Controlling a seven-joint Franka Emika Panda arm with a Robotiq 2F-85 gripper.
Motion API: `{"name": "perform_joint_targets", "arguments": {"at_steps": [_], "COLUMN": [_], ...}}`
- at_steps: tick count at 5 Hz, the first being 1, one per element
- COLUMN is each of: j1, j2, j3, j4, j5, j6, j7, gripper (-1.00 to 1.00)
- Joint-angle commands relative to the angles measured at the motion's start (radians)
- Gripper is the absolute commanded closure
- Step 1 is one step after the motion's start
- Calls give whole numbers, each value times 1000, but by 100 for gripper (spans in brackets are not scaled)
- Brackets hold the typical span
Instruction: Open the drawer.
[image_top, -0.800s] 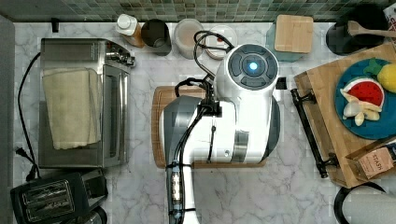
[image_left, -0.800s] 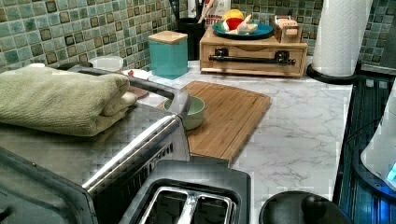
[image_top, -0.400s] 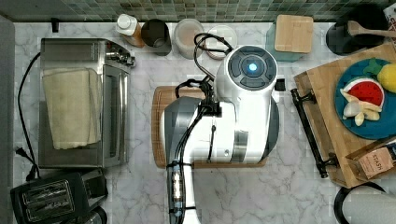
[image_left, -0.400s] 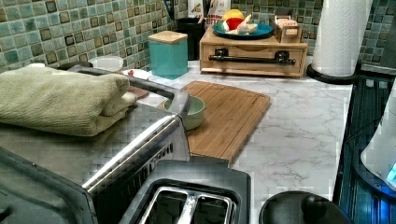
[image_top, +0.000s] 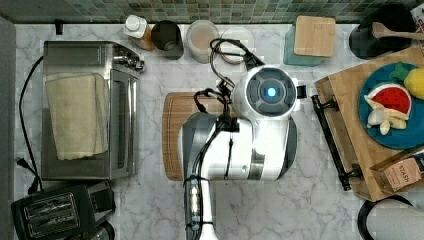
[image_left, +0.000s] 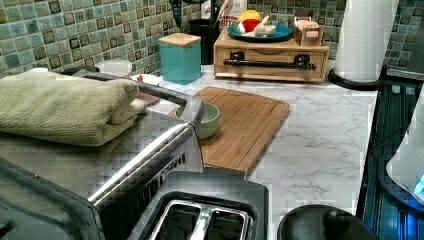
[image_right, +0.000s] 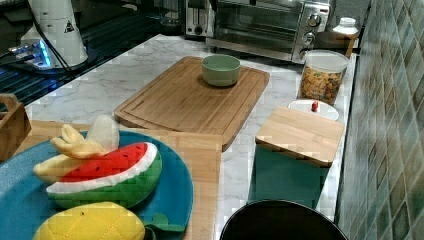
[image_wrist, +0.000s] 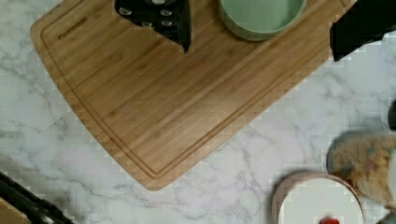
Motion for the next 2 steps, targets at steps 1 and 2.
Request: {"name": "perform_joint_targets", "arguments": {"at_steps": [1, 2], "j1": [-59, -73], "j2": [-99, -132], "j3": [-102, -140], "j4": [-151, -218], "j5": [14, -34], "j6": [-23, 62], "j7": [-710, -883], "gripper": [-100, -100]}}
